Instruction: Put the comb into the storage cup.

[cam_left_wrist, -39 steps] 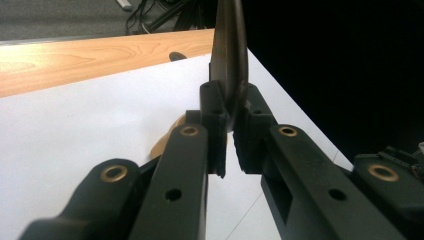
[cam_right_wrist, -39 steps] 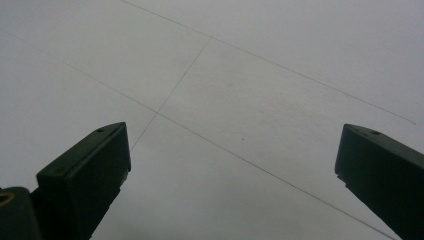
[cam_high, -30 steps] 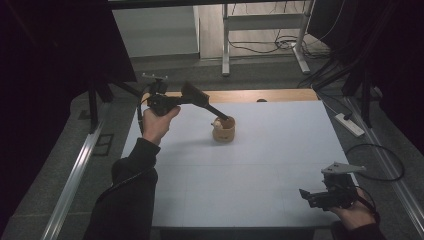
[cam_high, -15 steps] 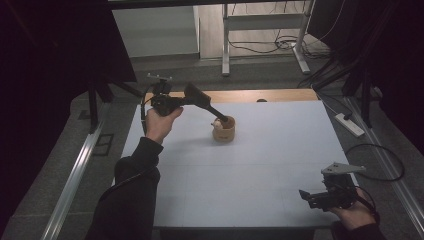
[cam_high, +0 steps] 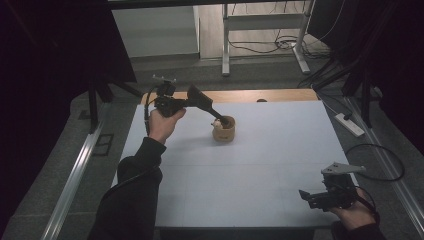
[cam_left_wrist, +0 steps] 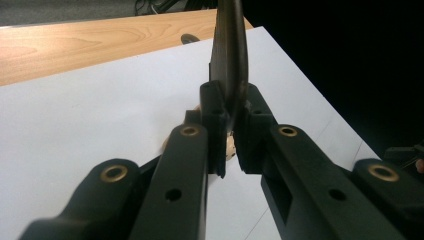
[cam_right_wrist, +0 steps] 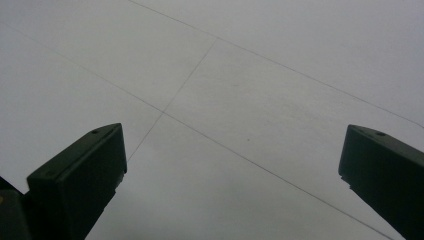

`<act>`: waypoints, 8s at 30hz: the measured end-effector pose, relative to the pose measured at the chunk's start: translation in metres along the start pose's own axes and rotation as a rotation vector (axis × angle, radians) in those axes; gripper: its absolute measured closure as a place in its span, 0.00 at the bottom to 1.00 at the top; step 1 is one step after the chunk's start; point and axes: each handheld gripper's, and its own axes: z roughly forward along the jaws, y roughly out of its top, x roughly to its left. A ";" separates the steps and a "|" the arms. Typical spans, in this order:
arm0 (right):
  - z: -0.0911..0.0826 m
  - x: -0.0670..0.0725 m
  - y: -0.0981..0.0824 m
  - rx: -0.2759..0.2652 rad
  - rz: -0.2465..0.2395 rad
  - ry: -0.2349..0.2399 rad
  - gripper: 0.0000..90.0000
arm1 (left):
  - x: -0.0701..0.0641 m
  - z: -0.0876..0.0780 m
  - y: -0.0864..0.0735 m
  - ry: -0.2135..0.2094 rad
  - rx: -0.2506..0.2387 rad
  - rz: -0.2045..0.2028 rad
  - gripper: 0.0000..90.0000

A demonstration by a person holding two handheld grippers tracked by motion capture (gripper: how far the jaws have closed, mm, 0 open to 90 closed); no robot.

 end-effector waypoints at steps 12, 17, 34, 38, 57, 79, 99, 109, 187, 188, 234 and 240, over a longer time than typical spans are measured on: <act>0.000 0.000 0.000 -0.001 -0.006 0.002 0.00 | 0.001 0.011 -0.003 0.000 0.022 0.002 0.92; 0.000 0.000 0.000 -0.001 -0.006 0.003 0.00 | 0.002 0.015 -0.003 -0.003 0.028 0.000 0.92; 0.000 0.001 0.000 0.003 -0.009 0.007 0.00 | 0.002 0.024 -0.005 -0.003 0.049 0.004 0.92; 0.000 0.001 0.000 0.004 -0.011 0.008 0.00 | 0.002 0.025 -0.005 -0.002 0.053 0.003 0.92; 0.001 0.001 0.000 0.008 -0.017 0.009 0.00 | 0.012 0.030 -0.011 -0.020 0.042 -0.049 0.92; 0.001 0.002 0.000 0.011 -0.020 0.008 0.00 | 0.018 0.032 -0.020 -0.018 -0.003 -0.054 0.88; 0.001 0.002 0.000 0.012 -0.021 0.009 0.00 | 0.011 0.030 -0.019 0.122 -0.048 0.092 0.44; 0.001 0.002 0.000 0.012 -0.021 0.009 0.00 | 0.005 0.032 -0.020 0.199 -0.064 0.188 0.20; 0.000 0.003 0.000 0.003 -0.032 0.008 0.00 | 0.004 -0.013 -0.055 0.245 -0.159 0.291 0.00; 0.000 0.003 0.000 0.003 -0.031 0.008 0.00 | 0.004 -0.013 -0.055 0.246 -0.158 0.292 0.00; -0.003 0.003 -0.001 -0.035 -0.028 -0.007 0.00 | -0.001 -0.015 -0.085 0.282 -0.057 0.283 0.00; -0.003 0.003 -0.001 -0.034 -0.031 -0.005 0.00 | -0.003 -0.017 -0.088 0.277 -0.059 0.277 0.00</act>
